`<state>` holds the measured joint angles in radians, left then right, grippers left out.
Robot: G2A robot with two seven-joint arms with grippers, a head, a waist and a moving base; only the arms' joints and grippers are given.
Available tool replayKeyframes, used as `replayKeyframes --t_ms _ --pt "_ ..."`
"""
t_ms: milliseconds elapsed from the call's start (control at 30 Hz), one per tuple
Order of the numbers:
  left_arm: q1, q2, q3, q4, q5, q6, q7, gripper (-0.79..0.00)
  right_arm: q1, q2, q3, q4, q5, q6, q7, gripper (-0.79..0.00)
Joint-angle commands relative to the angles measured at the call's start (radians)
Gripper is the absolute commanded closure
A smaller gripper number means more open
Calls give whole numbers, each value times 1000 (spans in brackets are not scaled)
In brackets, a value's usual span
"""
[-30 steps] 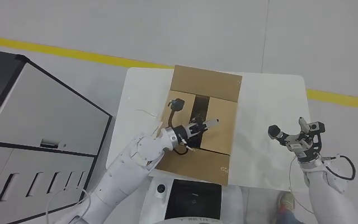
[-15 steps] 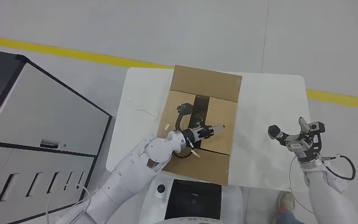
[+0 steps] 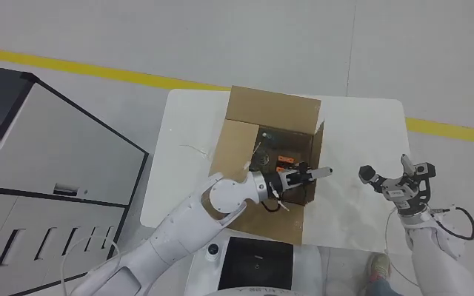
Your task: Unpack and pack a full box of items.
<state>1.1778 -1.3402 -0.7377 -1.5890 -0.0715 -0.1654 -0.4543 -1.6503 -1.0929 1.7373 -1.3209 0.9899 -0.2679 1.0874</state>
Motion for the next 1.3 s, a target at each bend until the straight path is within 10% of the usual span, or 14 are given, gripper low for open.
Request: replayKeyframes --t_ms 0,733,1267 --pt "-10 -12 28 26 -42 -17 -10 -785 -2 0 10 -1 14 6 1 -785" --pt "-79 -89 120 245 -100 -49 24 -785 -3 11 15 -39 -71 174 150 -785" --pt "-52 -88 77 228 -68 -36 15 -785 -64 25 41 -97 -304 -66 232 -785"
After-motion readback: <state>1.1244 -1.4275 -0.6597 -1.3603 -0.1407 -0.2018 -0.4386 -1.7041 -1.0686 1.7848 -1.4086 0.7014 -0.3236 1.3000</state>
